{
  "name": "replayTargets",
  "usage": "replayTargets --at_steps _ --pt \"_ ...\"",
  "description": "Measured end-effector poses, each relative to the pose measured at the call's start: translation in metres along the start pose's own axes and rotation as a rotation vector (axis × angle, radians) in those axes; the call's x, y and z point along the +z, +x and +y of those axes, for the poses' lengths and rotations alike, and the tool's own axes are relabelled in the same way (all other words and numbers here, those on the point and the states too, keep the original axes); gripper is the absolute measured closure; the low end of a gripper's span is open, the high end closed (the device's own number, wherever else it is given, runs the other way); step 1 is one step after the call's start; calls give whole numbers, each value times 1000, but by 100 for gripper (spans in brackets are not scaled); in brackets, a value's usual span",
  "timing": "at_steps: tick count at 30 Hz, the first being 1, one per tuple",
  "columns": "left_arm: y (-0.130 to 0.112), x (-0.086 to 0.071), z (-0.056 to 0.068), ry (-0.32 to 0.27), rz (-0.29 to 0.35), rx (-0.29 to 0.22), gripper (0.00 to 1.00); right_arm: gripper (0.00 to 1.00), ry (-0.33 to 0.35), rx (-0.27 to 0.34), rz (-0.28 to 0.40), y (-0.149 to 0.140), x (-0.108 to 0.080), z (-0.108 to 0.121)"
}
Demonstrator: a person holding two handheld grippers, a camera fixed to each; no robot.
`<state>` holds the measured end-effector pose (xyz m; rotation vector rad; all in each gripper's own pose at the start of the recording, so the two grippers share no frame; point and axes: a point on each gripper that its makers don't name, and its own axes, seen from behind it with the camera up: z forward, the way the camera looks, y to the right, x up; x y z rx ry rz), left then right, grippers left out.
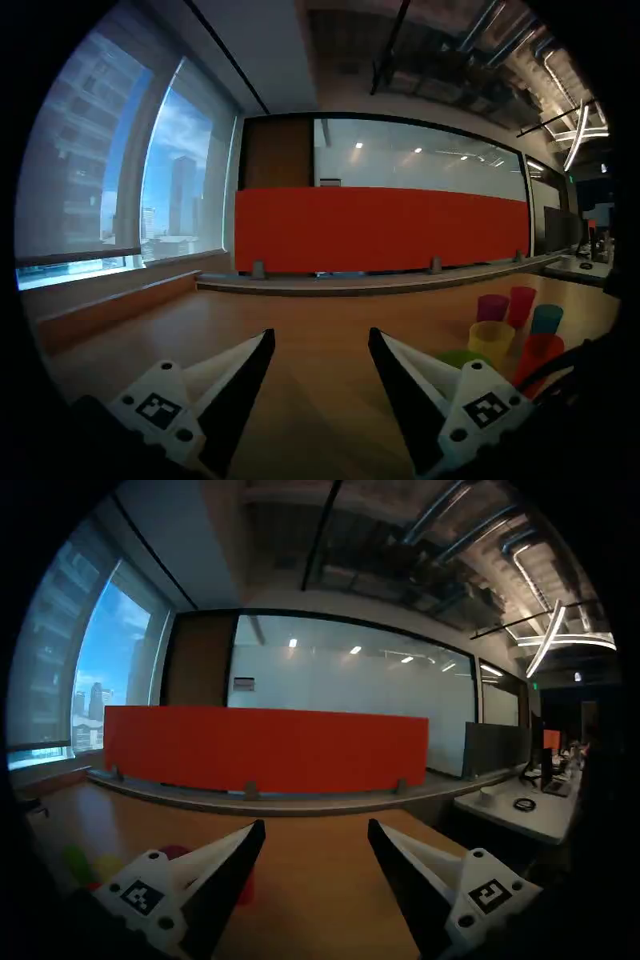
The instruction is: Pour water
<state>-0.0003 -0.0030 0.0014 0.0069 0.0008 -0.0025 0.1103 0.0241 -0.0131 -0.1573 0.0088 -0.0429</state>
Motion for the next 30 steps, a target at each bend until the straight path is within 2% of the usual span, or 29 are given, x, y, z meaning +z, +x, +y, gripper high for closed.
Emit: replayTargets --at_steps 18,30 --pt "-1 -1 1 -1 -1 3 14 1 9 -10 17 1 -6 6" --pt "-1 0 1 -1 -1 3 14 1 35 -21 73 -5 -13 8"
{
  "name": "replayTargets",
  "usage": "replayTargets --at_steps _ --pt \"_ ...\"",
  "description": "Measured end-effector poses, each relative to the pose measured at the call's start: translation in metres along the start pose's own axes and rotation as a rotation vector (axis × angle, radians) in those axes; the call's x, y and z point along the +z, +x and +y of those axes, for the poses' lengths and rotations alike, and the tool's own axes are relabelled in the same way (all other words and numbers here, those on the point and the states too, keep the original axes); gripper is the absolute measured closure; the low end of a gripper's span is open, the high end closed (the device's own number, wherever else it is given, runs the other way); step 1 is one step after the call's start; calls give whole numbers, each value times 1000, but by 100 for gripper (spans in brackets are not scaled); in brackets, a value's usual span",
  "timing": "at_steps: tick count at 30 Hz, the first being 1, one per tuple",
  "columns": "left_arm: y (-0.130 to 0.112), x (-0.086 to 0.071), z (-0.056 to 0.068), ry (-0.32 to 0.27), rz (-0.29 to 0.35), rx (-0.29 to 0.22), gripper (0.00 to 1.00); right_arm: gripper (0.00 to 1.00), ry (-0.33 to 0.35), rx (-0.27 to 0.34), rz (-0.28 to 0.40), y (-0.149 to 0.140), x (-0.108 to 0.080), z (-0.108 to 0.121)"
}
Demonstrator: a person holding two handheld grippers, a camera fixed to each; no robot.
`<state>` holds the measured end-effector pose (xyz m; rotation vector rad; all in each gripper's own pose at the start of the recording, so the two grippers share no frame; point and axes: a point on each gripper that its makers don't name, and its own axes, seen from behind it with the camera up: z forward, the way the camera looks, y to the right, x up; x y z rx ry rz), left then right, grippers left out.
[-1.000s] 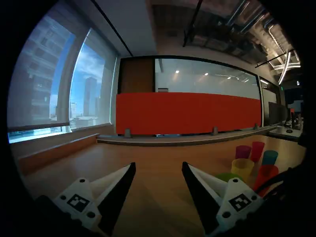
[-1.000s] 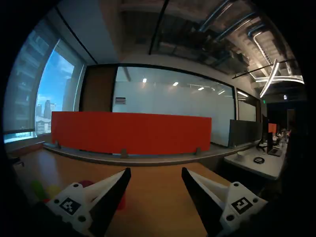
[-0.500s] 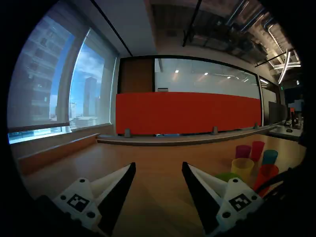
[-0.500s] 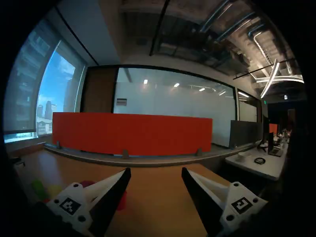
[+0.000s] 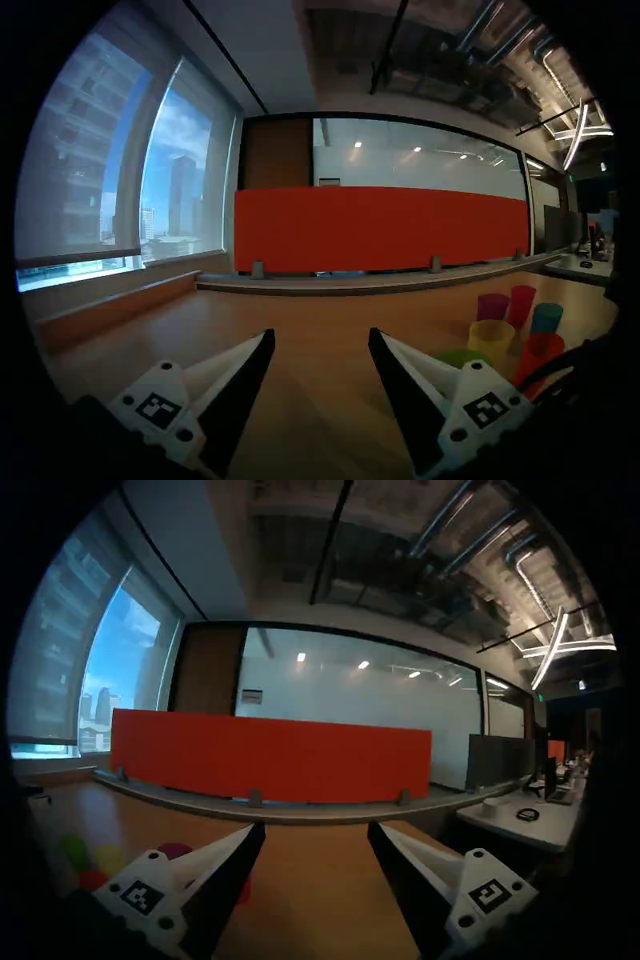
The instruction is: Pour water
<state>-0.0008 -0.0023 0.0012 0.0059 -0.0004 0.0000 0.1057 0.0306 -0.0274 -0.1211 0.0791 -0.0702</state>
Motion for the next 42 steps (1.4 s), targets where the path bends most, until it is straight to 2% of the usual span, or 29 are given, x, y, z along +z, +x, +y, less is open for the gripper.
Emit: replayTargets --at_steps 8,15,24,36,42 --pt "0 0 0 0 0 0 14 1 33 9 29 -13 5 -12" --pt "0 0 0 0 0 1 14 1 74 31 22 -34 10 -28" --pt "-1 0 0 0 0 0 14 0 138 24 18 -53 10 -47" --pt "-1 0 0 0 0 0 14 1 141 77 -18 -80 13 -40" --pt "-1 0 0 0 0 1 14 1 134 75 -26 -87 15 -39"
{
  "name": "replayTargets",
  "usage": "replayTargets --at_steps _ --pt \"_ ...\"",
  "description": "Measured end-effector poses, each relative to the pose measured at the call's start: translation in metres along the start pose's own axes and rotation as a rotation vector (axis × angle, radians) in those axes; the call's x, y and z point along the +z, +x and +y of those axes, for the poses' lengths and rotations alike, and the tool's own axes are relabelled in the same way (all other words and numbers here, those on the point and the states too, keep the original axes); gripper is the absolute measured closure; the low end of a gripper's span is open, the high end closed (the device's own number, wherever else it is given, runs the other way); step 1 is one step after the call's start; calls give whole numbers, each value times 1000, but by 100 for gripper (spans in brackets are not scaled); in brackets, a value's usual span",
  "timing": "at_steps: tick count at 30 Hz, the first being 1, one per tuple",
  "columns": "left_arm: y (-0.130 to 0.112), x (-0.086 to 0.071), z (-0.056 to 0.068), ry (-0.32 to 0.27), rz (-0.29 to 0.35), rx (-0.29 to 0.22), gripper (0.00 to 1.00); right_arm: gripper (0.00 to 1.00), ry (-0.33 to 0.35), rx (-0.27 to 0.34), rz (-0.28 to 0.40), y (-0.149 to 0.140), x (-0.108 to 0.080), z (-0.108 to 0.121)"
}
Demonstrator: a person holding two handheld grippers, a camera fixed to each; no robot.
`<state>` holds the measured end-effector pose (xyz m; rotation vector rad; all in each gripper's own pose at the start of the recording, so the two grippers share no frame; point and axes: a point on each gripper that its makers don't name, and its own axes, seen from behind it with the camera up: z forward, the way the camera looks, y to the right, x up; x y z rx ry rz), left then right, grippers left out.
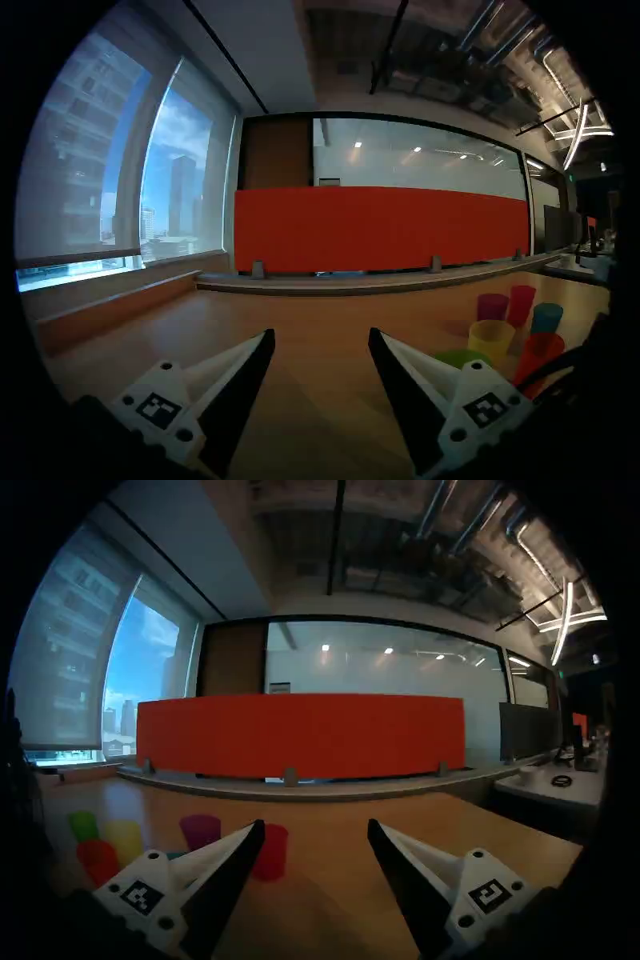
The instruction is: Pour water
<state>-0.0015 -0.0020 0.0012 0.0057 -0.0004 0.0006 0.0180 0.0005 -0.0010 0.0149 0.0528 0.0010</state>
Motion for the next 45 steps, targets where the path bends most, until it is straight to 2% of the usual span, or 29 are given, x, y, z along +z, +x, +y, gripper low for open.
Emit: replayTargets --at_steps 21,45 --pt "1 1 0 0 0 0 14 1 -21 -5 -50 -17 2 2" --pt "1 0 0 0 0 0 14 1 -19 -2 -52 -18 1 1"
